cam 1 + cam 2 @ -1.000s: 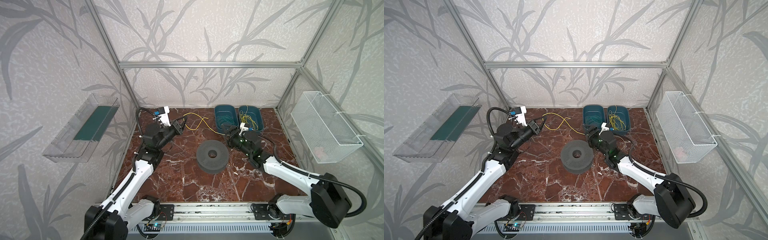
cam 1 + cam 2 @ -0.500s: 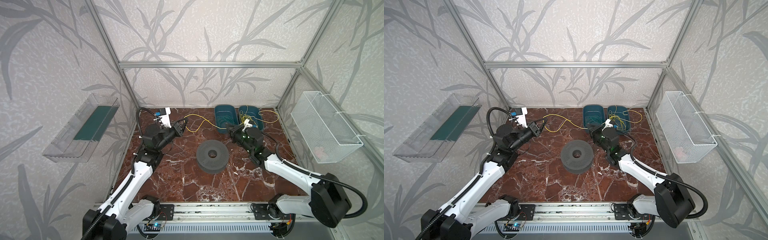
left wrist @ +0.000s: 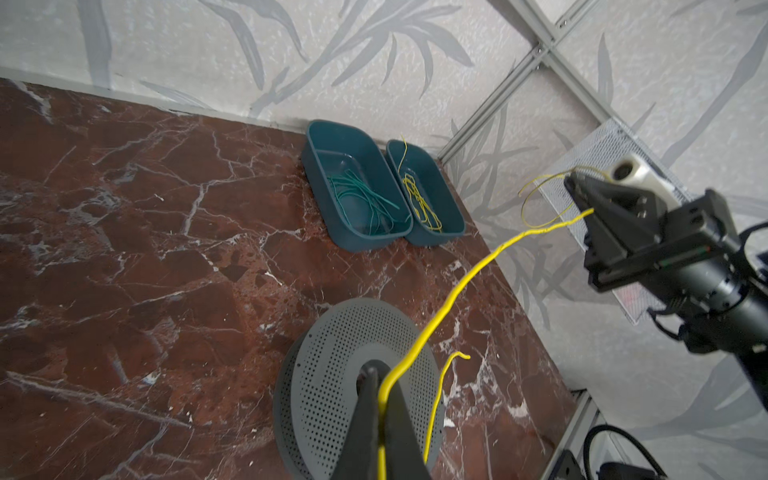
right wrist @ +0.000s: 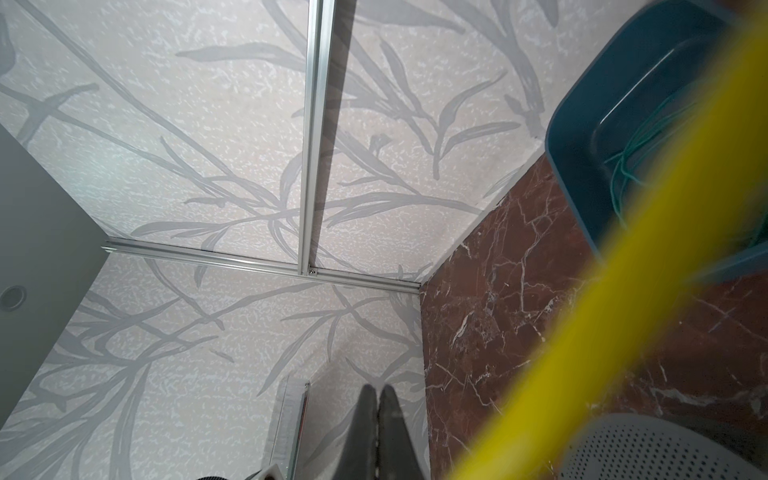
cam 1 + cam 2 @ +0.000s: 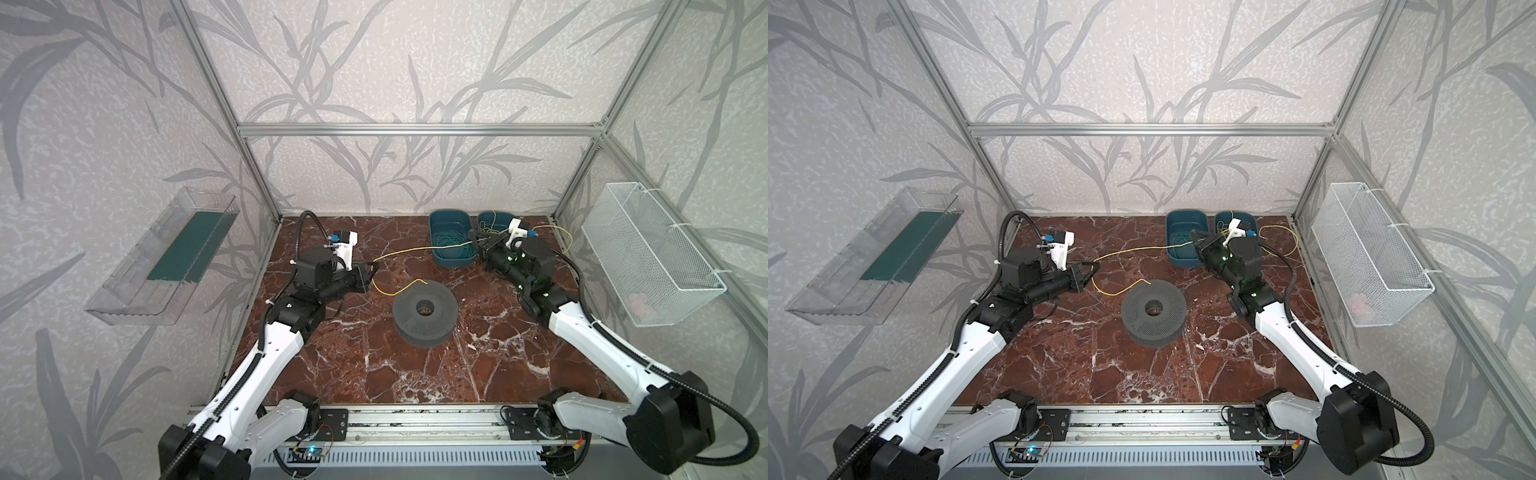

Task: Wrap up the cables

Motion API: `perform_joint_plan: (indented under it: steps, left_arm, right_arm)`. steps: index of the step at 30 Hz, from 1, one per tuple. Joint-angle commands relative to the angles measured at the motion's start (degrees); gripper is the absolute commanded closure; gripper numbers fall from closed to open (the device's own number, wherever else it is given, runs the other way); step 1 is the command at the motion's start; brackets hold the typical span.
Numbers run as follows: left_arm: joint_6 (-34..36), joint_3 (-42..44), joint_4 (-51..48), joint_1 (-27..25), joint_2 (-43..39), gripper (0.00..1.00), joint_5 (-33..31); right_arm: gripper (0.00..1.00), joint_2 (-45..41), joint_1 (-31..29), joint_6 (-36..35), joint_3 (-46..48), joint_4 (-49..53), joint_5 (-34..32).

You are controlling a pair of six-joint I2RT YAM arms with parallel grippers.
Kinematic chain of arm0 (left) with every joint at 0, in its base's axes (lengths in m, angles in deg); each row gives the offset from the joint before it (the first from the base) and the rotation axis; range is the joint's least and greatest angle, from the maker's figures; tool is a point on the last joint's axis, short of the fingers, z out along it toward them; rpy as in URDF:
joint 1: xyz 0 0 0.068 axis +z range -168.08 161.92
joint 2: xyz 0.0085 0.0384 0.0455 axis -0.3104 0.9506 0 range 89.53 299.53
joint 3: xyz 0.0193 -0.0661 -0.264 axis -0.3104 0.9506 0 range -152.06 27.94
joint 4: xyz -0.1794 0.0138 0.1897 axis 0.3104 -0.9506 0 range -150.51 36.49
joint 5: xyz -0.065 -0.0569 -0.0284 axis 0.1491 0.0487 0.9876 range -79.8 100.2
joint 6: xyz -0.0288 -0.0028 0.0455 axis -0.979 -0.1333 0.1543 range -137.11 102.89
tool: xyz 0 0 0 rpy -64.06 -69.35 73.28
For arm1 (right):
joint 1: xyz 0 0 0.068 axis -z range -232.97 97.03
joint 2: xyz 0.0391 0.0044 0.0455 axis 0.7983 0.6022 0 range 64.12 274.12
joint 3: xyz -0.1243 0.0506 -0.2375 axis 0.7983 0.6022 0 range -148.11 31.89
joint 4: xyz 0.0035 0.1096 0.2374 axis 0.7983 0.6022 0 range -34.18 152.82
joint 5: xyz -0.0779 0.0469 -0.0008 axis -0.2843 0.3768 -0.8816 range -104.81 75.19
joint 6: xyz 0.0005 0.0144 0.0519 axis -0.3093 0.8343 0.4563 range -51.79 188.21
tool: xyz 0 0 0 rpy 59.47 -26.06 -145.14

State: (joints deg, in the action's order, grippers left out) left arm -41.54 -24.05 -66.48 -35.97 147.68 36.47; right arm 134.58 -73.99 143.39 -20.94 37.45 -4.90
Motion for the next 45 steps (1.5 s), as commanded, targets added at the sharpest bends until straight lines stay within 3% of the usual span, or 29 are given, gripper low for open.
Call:
perform_joint_plan:
  steps: [1, 9, 11, 15, 21, 25, 31, 36, 45]
  left_arm:
    - [7.23, -2.17, -12.85, -0.13, -0.78, 0.99, -3.47]
    - [13.9, -2.69, -16.66, -8.08, 1.69, 0.91, 0.88]
    - [14.84, -2.73, -16.02, -10.11, 1.79, 1.0, 1.54]
    - [14.01, -4.04, -13.82, -13.33, 2.96, 1.0, 2.28]
    - [2.96, -3.18, 2.09, -15.88, 7.55, 1.0, 7.79]
    - [-1.85, -4.24, 9.78, -17.38, 12.0, 1.0, 8.57]
    - [-3.39, -6.91, 14.7, -18.95, 17.19, 1.0, 7.78]
    - [-3.65, -9.98, 17.17, -19.87, 20.99, 1.0, 6.65]
    - [-2.81, -15.78, 17.22, -21.63, 28.01, 1.0, 8.17]
  right_arm:
    - [1.0, 3.12, 4.47, -4.57, -6.95, 0.14, 1.75]
    - [1.0, 10.96, 6.25, -11.75, -20.22, 5.6, 5.71]
    - [1.0, 12.79, 7.01, -11.97, -21.78, 5.85, 6.66]
    - [1.0, 16.61, 8.3, -13.11, -24.77, 6.18, 10.16]
    - [0.83, 19.52, 8.97, -12.17, -23.15, 4.82, 14.32]
    - [0.56, 19.74, 9.82, -11.98, -19.3, 3.01, 17.36]
    - [0.32, 16.11, 10.47, -12.46, -11.87, 2.57, 19.1]
    - [0.26, 12.71, 10.15, -11.92, -5.54, 2.4, 20.79]
    - [0.25, 5.15, 9.33, -9.51, 1.37, 0.47, 24.02]
